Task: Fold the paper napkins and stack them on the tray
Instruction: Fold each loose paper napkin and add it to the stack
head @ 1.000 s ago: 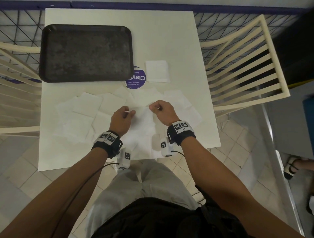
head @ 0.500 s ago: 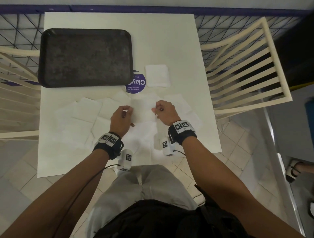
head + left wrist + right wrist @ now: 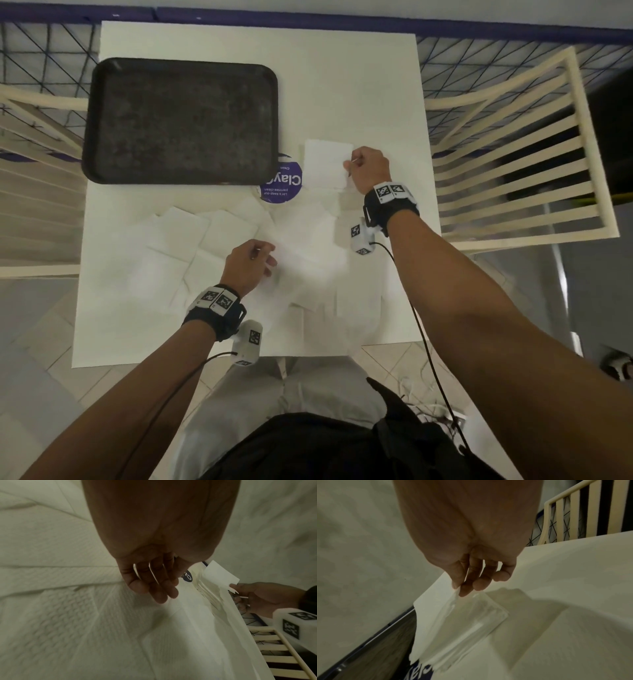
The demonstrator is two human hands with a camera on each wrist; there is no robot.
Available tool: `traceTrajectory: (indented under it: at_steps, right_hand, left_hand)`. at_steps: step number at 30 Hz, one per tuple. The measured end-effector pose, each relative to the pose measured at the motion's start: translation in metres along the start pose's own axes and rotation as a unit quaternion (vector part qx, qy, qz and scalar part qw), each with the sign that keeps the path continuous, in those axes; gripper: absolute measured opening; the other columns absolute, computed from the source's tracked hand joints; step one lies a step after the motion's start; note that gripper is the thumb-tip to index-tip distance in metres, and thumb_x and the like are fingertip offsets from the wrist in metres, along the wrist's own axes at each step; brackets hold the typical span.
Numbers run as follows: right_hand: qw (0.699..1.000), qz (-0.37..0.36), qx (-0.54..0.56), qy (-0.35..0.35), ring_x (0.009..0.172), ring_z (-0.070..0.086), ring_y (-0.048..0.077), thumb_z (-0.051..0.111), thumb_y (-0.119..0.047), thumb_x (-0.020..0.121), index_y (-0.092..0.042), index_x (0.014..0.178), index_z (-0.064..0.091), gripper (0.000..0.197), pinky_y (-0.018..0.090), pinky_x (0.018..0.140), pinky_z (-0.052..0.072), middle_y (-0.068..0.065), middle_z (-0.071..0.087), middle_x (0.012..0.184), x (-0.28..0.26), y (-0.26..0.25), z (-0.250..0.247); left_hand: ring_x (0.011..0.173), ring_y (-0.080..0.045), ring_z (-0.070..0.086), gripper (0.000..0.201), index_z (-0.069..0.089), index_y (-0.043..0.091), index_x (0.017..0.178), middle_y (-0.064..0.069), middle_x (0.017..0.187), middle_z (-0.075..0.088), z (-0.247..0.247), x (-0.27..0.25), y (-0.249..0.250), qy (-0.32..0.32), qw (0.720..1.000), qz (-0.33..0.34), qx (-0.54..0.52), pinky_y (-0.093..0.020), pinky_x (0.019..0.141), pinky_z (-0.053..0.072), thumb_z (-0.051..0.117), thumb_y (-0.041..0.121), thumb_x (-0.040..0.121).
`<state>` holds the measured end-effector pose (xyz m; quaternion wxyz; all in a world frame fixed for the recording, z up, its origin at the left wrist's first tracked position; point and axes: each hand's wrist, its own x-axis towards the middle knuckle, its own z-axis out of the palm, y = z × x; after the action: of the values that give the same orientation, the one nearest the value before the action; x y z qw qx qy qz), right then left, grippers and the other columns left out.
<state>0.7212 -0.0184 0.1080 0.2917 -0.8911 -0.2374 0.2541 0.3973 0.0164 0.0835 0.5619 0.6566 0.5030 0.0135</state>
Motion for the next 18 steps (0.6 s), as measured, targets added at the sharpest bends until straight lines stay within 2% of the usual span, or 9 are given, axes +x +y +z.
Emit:
traceTrajectory:
  at_steps: [3,6,11,15,18]
  right_hand:
    - [1.000,0.004,-0.025,-0.008,0.085,0.057,0.013,0.068,-0.018,0.092,-0.011,0.110,0.069,0.020,0.016,0.073,0.039,0.003,0.070,0.097,0.015,0.001,0.002]
    - [0.999,0.001,-0.044,-0.014,0.085,0.056,0.013,0.068,-0.017,0.092,-0.011,0.110,0.070,0.019,0.020,0.079,0.047,-0.001,0.063,0.089,0.022,0.002,0.006]
    - [1.000,0.003,-0.012,-0.012,0.092,0.061,0.019,0.069,-0.021,0.090,-0.014,0.112,0.065,0.024,0.022,0.076,0.044,0.003,0.070,0.097,0.020,0.005,0.009]
    - [0.999,0.028,0.035,0.012,0.092,0.066,0.020,0.071,-0.022,0.089,-0.017,0.119,0.060,0.032,0.032,0.083,0.052,-0.003,0.066,0.081,0.008,0.007,0.007]
    - [0.999,0.025,0.040,0.019,0.089,0.063,0.017,0.067,-0.020,0.091,-0.018,0.114,0.065,0.023,0.023,0.079,0.047,0.000,0.069,0.090,-0.011,0.014,0.009]
  left_hand:
    - [0.068,-0.018,0.071,0.019,0.070,0.015,0.108,-0.002,0.086,0.077,0.001,0.002,0.003,0.003,1.000,-0.005,-0.001,-0.012,0.052,0.044,0.052,0.021,0.105]
    - [0.068,-0.018,0.071,0.017,0.069,0.015,0.107,-0.001,0.086,0.077,0.002,0.005,0.005,-0.001,1.000,-0.003,0.007,-0.012,0.052,0.045,0.053,0.020,0.105]
    - [0.068,-0.018,0.072,0.014,0.069,0.016,0.107,0.001,0.084,0.077,0.007,0.009,0.006,-0.005,1.000,-0.011,0.016,-0.019,0.058,0.047,0.059,0.023,0.102]
    - [0.067,-0.017,0.072,0.010,0.069,0.018,0.104,0.001,0.081,0.076,0.009,0.008,0.008,-0.007,1.000,-0.004,0.025,-0.022,0.062,0.049,0.061,0.022,0.100]
    - [0.071,-0.017,0.072,0.005,0.069,0.022,0.098,0.003,0.082,0.076,0.012,0.007,0.007,-0.008,0.999,0.002,0.043,-0.024,0.066,0.051,0.066,0.025,0.097]
